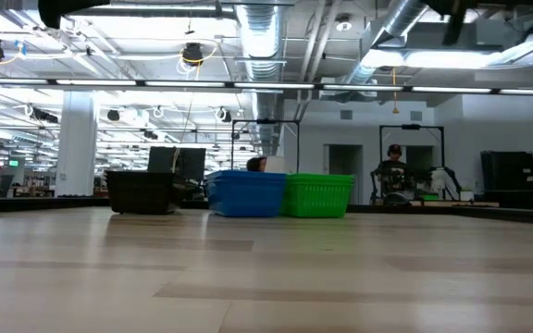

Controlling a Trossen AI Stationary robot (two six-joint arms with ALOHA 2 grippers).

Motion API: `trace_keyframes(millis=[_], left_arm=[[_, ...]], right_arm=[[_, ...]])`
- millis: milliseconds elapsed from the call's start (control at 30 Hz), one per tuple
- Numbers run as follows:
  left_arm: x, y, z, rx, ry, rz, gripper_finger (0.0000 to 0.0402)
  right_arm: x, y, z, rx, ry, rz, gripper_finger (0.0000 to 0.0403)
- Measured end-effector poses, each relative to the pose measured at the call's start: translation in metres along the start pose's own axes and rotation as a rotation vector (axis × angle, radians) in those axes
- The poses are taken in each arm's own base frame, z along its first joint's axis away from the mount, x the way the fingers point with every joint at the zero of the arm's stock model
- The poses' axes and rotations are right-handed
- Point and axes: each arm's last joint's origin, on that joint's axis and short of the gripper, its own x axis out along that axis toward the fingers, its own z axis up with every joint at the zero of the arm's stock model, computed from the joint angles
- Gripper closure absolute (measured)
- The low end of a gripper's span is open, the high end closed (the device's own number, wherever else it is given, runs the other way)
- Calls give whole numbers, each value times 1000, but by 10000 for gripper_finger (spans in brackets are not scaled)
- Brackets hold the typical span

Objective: Stack baskets by color
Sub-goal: Return to Home Position

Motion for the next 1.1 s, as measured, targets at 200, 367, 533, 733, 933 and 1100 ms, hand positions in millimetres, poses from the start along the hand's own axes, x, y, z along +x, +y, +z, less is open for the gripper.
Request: trace_keyframes(millis=[200,367,533,733,933,1100], left_arm=[[1,5,-18,-23,31,-6,134],[-3,6,-17,-13,-18,-21,134],[-9,7,-14,21,-57,-20,134],[-4,14,-39,-3,24,1,134],[4,26,-82,-56,72,1,134],[22,32,-120,-113,130,-54,134]], right_arm=[[-8,14,-13,-49,-17,-11,264],[-21,17,32,-136,-185,23,261],[-52,2,60,-186,-158,77,264],[-79,-18,54,-178,-133,94,265],[-76,-26,10,-211,-42,88,265],[-76,-37,-35,-144,-17,52,264]])
